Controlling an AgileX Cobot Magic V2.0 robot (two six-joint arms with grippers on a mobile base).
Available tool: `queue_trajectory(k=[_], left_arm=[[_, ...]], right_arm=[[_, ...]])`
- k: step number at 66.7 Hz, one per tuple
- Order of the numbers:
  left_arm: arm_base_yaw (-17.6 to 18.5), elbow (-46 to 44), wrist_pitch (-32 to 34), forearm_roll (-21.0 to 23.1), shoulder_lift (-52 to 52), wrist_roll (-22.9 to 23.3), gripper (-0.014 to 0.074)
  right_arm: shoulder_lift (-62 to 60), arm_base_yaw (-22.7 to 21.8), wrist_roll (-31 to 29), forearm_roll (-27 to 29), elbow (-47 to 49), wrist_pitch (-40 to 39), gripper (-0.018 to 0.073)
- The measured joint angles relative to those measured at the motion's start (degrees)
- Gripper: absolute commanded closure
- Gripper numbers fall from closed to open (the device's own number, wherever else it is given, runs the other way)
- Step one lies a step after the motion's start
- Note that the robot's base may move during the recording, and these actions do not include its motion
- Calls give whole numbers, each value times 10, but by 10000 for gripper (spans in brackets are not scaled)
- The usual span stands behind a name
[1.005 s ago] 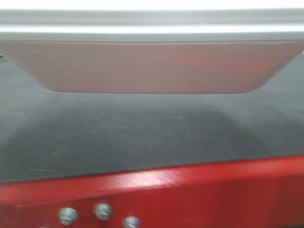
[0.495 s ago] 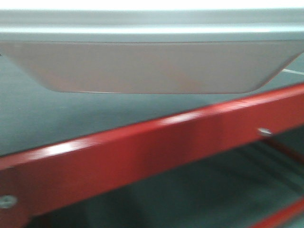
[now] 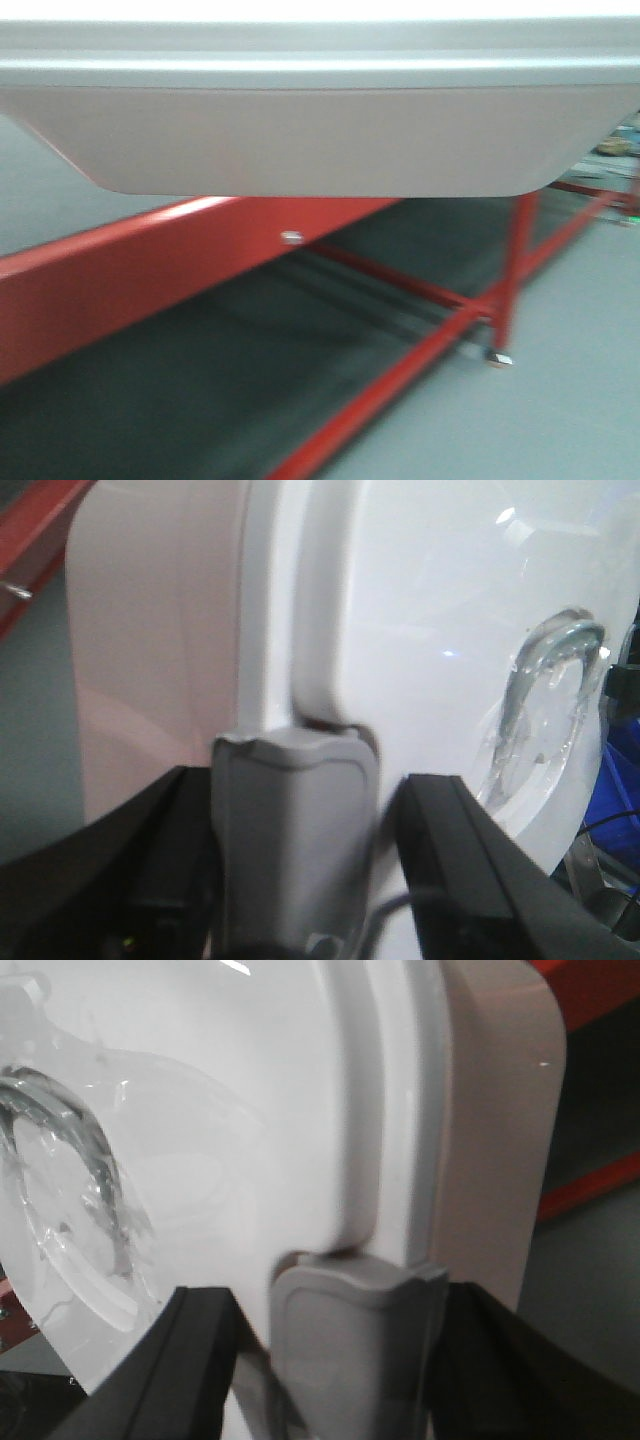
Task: Grab white bin and place on right shelf
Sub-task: 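Carry the bin in both grippers while driving past the red tables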
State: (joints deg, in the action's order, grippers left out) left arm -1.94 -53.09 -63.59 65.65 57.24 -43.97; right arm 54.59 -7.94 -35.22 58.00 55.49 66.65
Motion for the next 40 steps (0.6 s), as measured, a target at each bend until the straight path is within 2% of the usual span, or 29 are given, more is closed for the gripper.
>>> queue_trajectory(k=[40], left_arm=[[0, 0, 0, 0, 0, 0, 356]], right_arm=[[0, 0, 0, 0, 0, 0, 115]])
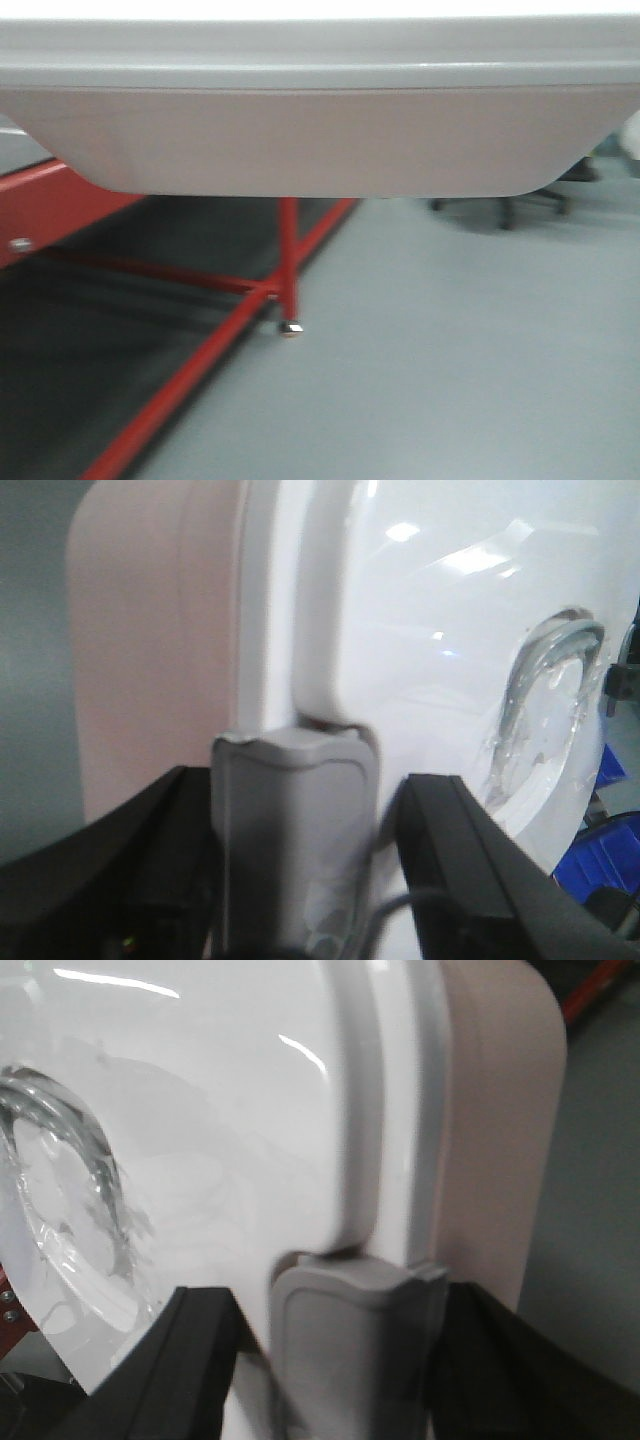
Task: Grab white bin and place on right shelf
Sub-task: 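Carry the bin in both grippers while driving past the red tables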
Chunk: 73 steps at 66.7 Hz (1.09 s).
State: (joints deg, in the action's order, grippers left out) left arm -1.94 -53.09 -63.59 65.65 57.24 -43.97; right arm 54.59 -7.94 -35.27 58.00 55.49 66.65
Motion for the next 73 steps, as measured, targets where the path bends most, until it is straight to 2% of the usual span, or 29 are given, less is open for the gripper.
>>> queue_trajectory(k=[73], left_arm=[[0, 0, -1, 0, 0, 0, 356]], right_arm=[[-1, 0, 0, 0, 0, 0, 115]])
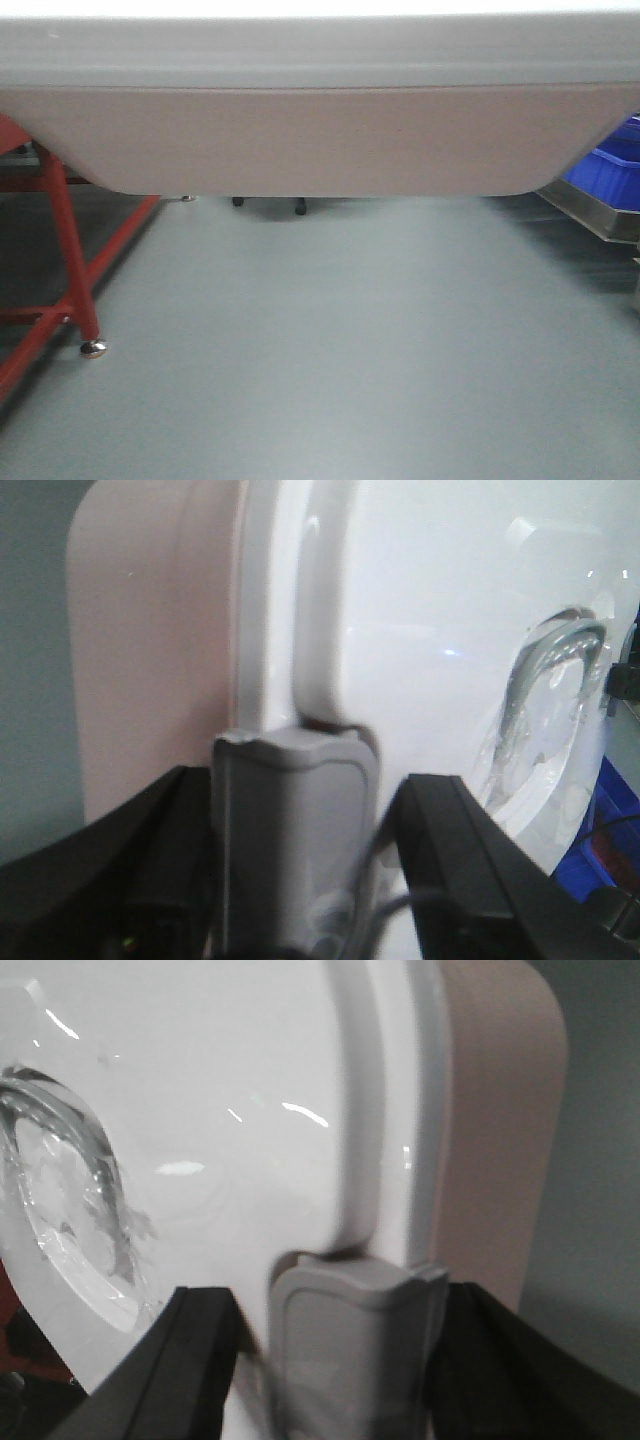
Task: Grab white bin and place on right shelf
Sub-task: 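Carry the bin in both grippers while driving past the red tables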
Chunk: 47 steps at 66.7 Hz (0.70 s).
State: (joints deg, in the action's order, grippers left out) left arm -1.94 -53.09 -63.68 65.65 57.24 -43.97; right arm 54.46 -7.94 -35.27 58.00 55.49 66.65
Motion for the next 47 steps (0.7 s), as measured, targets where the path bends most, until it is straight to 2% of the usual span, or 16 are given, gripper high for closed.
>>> queue_trajectory(k=[47], left_arm=[[0, 0, -1, 0, 0, 0, 356]], right_arm=[[0, 0, 0, 0, 0, 0, 115]])
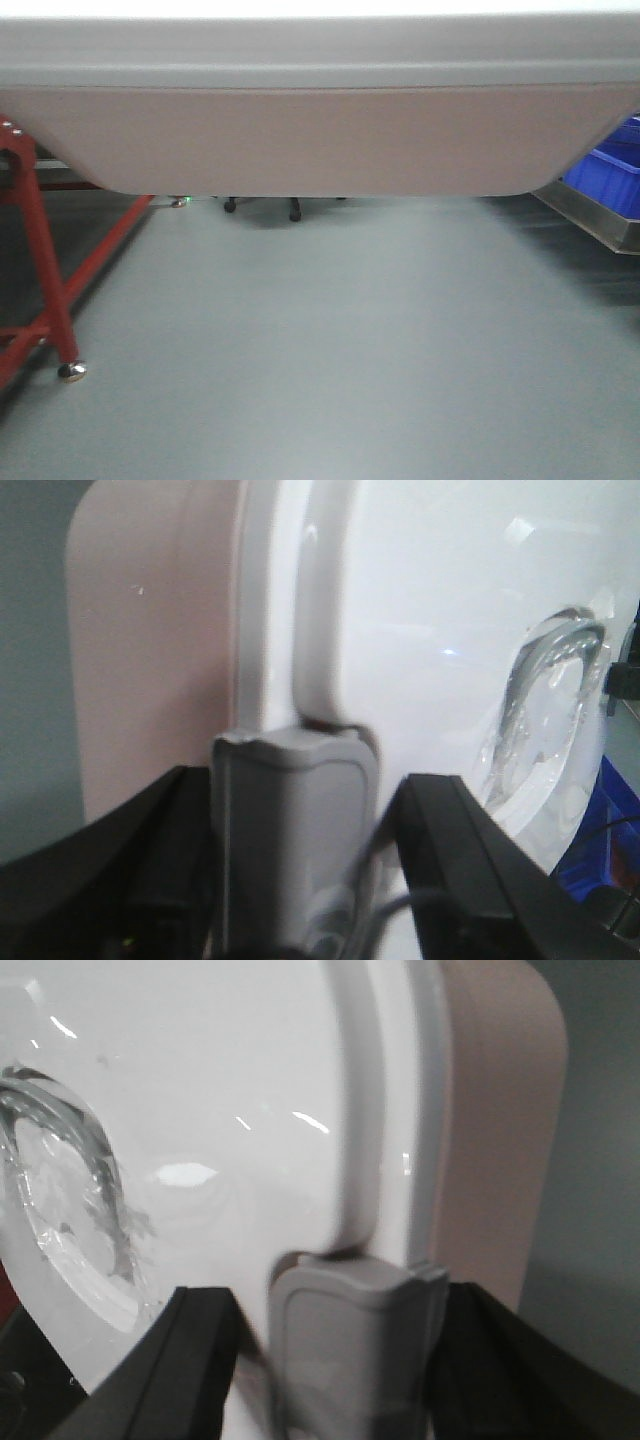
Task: Grab white bin and place on right shelf
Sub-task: 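Carry the bin in both grippers while driving past the red tables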
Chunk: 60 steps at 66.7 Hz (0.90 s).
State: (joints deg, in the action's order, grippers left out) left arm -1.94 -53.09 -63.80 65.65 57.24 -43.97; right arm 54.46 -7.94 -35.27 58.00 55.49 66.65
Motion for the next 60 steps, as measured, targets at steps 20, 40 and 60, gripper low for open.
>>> queue_trajectory(k=[20, 40, 60], left_arm=[[0, 0, 0, 0, 0, 0, 356], [0, 0, 0, 0, 0, 0, 356], [0, 0, 0, 0, 0, 0, 356]], right_arm=[[0, 0, 0, 0, 0, 0, 115], [0, 0, 0, 0, 0, 0, 115], [0, 0, 0, 0, 0, 0, 115]])
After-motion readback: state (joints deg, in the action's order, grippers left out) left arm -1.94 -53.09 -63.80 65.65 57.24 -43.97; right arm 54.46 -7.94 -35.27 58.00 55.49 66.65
